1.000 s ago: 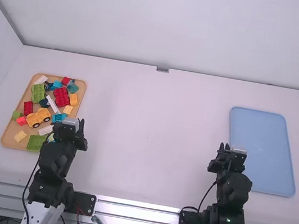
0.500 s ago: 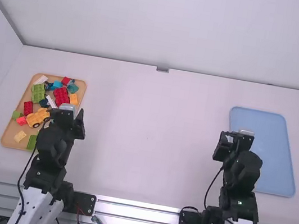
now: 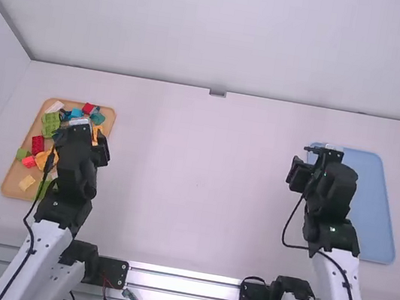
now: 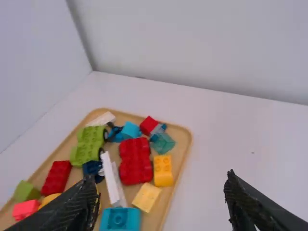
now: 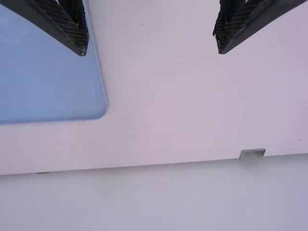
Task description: Assemble lego blocks to make yellow taxi
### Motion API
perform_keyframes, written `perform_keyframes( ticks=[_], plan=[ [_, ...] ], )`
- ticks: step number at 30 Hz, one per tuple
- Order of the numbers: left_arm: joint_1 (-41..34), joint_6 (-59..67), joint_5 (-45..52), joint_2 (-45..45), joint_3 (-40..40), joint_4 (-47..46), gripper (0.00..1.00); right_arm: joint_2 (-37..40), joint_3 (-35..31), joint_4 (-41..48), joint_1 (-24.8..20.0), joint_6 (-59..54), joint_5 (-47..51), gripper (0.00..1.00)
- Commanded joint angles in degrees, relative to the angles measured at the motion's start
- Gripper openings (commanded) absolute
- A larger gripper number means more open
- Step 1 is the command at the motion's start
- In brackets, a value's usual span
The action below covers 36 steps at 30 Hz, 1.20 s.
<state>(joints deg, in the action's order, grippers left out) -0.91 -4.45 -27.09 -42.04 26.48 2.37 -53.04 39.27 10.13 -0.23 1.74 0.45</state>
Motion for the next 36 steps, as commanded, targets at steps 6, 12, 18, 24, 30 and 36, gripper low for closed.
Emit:
perform_keyframes(
  ticks=[6,12,18,24,30,36],
  plan=[
    [1.7,3.0,-8.3,-7.0,9.7,-3.3,0.82,-9.4,8.9,1.8,-0.4,0.9,0.3,0.83],
    [10.8,5.1,-2.0,-12.3,17.4,-10.7,0.9,-15.2,13.4,2.9,-0.4,1.1,0.3,0.9],
    [23.8,11.9,10.3,-18.3,23.8,-13.9,0.96,-19.4,16.6,3.6,-0.4,1.3,0.4,0.96],
    [33.7,24.4,19.2,-27.3,30.9,-17.6,0.99,-21.7,18.3,3.9,-0.5,1.4,0.5,0.99],
    [37.7,37.5,19.6,-39.1,41.9,-26.1,0.99,-21.9,18.5,4.0,-0.5,1.4,0.4,0.99],
    [38.1,58.9,26.9,-56.8,62.2,-46.8,0.99,-21.9,18.5,4.1,-0.5,1.4,0.4,0.99]
  ],
)
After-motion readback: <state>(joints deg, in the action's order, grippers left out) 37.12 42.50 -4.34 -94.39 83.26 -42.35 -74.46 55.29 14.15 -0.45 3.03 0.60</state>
